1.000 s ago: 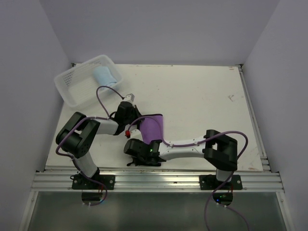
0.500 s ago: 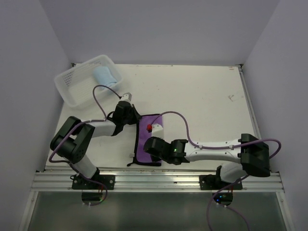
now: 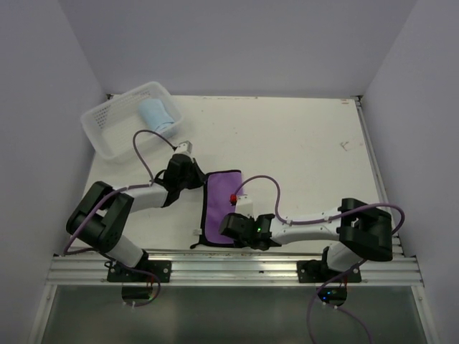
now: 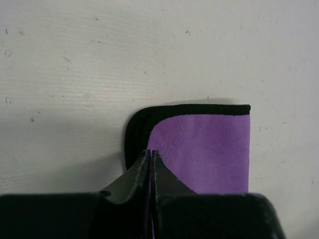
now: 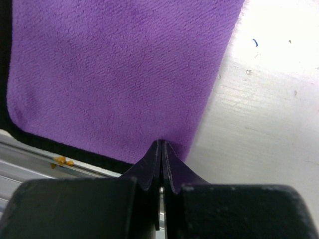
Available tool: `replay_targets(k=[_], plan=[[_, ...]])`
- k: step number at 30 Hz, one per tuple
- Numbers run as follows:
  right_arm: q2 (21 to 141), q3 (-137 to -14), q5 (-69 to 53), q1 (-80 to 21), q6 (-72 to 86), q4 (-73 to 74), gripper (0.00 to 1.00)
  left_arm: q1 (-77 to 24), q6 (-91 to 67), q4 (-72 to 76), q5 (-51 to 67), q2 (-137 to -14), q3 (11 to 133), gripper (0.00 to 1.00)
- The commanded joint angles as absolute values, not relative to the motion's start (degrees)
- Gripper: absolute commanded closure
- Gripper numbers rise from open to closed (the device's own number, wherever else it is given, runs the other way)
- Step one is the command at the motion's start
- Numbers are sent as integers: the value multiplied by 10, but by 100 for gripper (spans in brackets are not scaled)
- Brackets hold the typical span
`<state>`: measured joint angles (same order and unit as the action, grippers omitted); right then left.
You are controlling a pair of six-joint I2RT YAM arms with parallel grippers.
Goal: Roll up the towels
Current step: Fold the towel
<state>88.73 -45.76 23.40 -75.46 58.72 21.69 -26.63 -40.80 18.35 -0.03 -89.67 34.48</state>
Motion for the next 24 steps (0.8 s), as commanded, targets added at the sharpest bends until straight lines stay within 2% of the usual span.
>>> replay_targets(k=[1,6,9,10,12,14,18,24], plan=[[892,-445,248,-755,618,195,100,-262,-388,189,-10,-866,343,94],[864,-458,261,-754,609,220,100,-262,-387,182,-3,-846,345,94],[823,-474,280,-754,599,250,93,-263,-382,197,21,-843,347,93],[811,-480,285,-755,599,257,86,-263,-380,201,39,-847,350,93],[773,-481,294,-755,605,273,82,-263,-379,220,66,-858,355,93],[752,-468,297,-755,628,273,83,-265,-380,251,97,-863,355,92],[758,-449,287,-758,659,251,100,-286,-368,273,134,-889,382,91],[816,-452,272,-771,669,161,100,-295,-359,269,148,-947,422,91]])
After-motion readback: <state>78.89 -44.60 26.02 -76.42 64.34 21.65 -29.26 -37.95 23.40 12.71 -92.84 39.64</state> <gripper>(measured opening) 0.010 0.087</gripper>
